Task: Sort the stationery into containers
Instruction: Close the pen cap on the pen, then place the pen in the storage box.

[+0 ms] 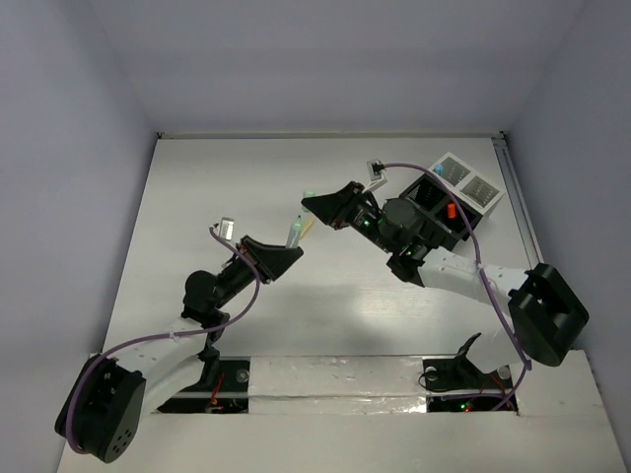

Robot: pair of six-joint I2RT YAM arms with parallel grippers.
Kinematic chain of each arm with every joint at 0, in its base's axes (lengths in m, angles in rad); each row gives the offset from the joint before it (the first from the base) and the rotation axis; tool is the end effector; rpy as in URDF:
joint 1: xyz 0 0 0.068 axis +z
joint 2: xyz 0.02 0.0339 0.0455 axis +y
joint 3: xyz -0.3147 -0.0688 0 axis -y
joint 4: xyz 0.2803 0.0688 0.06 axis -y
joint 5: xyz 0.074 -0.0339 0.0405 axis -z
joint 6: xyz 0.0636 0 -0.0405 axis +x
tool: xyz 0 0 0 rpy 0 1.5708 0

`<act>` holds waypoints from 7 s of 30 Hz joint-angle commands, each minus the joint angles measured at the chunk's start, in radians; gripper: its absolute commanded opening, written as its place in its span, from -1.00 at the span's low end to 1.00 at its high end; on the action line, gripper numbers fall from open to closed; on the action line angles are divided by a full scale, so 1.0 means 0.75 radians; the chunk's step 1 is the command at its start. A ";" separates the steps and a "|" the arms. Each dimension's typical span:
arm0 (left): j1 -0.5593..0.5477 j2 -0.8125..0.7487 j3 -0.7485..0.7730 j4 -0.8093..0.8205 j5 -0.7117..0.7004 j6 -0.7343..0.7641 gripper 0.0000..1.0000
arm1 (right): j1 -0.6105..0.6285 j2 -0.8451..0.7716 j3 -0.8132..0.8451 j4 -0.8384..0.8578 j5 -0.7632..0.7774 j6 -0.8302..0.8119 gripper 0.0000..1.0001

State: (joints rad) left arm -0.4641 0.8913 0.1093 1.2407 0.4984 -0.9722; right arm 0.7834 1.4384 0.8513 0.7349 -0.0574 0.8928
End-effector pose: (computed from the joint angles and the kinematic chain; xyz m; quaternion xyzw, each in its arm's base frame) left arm 0.1472 -0.1077 0.2608 0.0742 0.5478 -0.6396 0.5342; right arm 0.2674 0.2715 0.3404 0.0140 0.6529 0.5753 0.4925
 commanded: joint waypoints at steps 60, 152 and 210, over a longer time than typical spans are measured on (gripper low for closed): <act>-0.015 0.039 0.214 0.015 -0.122 0.184 -1.00 | 0.164 -0.050 -0.065 0.067 -0.030 -0.082 -1.00; -0.099 0.110 0.378 -0.087 -0.141 0.312 -0.96 | 0.179 -0.247 -0.252 -0.117 0.068 -0.250 -1.00; -0.201 -0.344 0.069 -0.611 -0.206 0.533 0.98 | -0.952 0.367 0.393 -0.125 0.784 -1.215 -1.00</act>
State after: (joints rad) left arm -0.6094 0.6376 0.1555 0.7448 0.3466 -0.5892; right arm 0.0772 1.7092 1.1049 0.6189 0.4957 0.0132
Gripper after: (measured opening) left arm 0.989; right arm 0.306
